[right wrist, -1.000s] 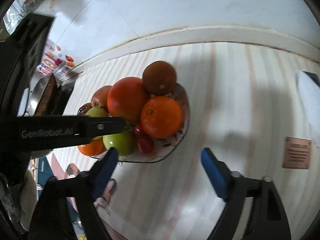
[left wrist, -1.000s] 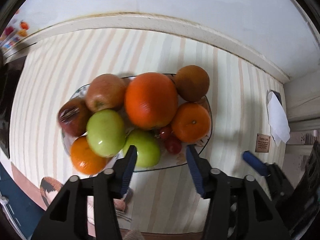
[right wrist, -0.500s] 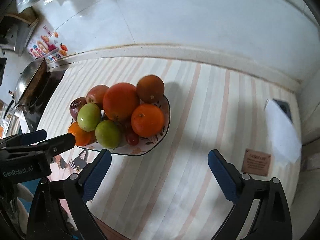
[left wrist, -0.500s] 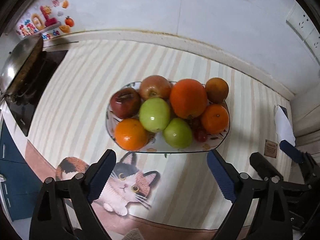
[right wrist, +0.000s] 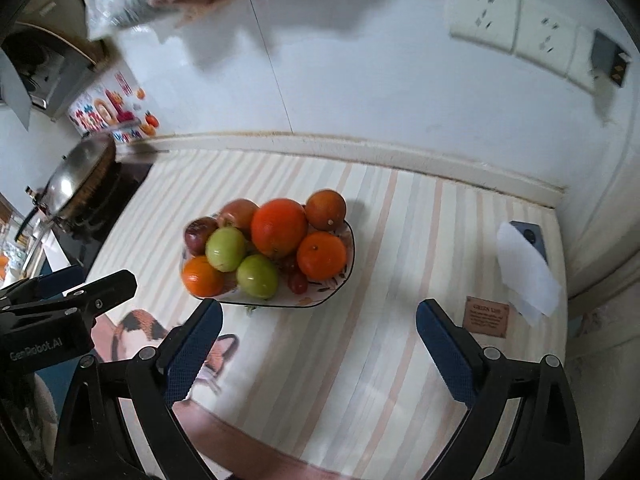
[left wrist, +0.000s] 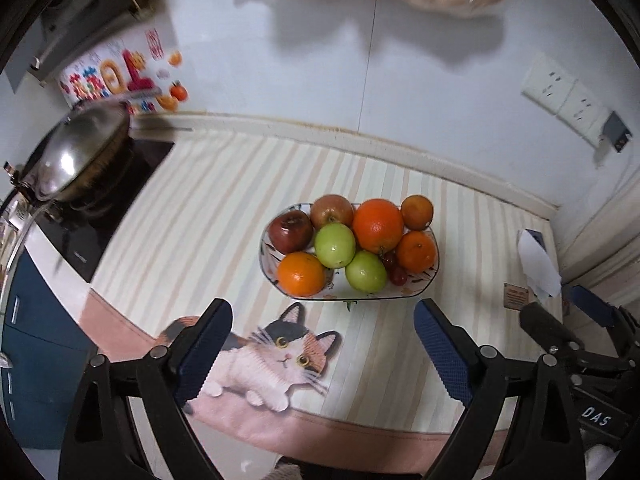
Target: Organize fruits
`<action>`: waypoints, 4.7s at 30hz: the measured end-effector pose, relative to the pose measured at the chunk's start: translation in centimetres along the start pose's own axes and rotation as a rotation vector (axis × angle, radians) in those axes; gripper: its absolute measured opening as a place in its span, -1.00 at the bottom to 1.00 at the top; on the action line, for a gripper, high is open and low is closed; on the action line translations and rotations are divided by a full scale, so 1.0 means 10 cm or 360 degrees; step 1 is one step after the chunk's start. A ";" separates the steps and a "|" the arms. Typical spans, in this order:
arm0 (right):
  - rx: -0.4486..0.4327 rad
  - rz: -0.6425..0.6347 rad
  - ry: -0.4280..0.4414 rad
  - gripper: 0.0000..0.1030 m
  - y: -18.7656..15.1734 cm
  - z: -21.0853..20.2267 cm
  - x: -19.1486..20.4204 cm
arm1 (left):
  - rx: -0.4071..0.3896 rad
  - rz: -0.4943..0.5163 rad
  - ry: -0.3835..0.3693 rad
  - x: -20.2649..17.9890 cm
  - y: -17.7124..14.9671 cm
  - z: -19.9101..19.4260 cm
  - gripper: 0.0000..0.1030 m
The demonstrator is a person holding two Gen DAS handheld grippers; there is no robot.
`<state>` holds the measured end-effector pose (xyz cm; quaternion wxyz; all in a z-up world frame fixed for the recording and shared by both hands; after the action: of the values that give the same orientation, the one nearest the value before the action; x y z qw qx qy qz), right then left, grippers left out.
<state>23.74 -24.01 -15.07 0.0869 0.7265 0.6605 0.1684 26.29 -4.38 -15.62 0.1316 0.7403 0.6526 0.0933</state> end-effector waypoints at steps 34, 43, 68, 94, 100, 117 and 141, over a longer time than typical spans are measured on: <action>-0.0291 -0.0029 0.0015 0.94 -1.00 -1.80 0.35 | -0.0227 0.0014 -0.0017 0.04 -0.93 -1.17 0.81; -0.0258 -0.0012 -0.0008 0.94 -0.68 -1.42 0.25 | -0.0190 -0.0009 0.0032 0.01 -0.63 -0.89 0.81; -0.0115 -0.0022 -0.0010 0.94 -0.06 -0.44 0.18 | -0.0090 -0.0079 0.0153 0.11 -0.17 -0.31 0.81; -0.0135 -0.0017 -0.0002 0.94 -0.07 -0.56 0.12 | -0.0105 -0.0078 0.0152 0.03 -0.16 -0.38 0.81; -0.0135 -0.0021 0.0001 0.94 -0.07 -0.56 0.12 | -0.0111 -0.0082 0.0150 0.03 -0.17 -0.40 0.81; -0.0141 -0.0052 0.0011 0.94 -0.08 -0.59 0.16 | -0.0122 -0.0099 0.0148 0.02 -0.23 -0.45 0.81; -0.0151 -0.0081 0.0031 0.94 -0.12 -0.68 0.15 | -0.0143 -0.0138 0.0150 0.01 -0.33 -0.55 0.81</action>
<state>20.30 -22.99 -9.02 0.1191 0.7028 0.6709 0.2043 21.52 -3.51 -11.46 0.1378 0.6994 0.6848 0.1516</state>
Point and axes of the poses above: each gripper's, at about its wrist camera, not at the fingertips, and z roughly the way its jaws point, x to its left, y to its top, the point moved 4 cm from there along z, roughly the way its jaws point, and after that the axes turned 11 degrees about x, right-handed, at the moved point
